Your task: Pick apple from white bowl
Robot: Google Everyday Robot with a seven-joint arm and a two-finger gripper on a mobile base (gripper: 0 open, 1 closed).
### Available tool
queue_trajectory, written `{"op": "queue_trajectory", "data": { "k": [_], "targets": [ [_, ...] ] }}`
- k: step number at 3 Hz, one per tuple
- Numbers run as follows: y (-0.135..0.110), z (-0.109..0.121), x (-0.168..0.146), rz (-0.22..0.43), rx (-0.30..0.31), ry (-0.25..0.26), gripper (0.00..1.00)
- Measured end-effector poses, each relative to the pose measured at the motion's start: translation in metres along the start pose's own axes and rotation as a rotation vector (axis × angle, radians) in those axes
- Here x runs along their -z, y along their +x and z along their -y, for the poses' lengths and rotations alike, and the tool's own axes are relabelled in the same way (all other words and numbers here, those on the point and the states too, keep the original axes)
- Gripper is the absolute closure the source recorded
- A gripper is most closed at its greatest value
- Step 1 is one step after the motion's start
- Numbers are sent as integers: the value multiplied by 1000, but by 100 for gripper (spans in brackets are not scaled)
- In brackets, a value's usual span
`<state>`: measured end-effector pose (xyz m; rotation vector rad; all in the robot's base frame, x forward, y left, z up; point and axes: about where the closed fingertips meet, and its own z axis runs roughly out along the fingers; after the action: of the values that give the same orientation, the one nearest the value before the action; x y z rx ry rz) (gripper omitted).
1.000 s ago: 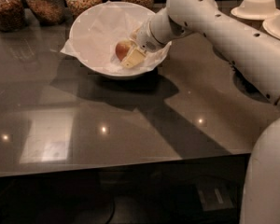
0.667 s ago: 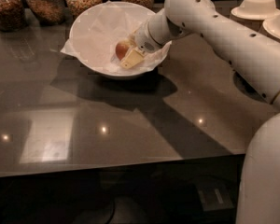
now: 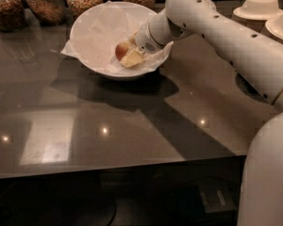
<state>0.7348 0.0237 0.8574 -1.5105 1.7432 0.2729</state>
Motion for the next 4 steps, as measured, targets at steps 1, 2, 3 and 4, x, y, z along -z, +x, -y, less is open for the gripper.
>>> {"op": "queue_trajectory", "data": {
  "k": [1,2,3,4],
  "targets": [
    [-2,0,0,3,1,-1,80],
    [-9,-1,2,13,10,-2,100],
    [-33,1,14,48,48,2,100],
    [-60,2,34,89,98,13,100]
  ]
}}
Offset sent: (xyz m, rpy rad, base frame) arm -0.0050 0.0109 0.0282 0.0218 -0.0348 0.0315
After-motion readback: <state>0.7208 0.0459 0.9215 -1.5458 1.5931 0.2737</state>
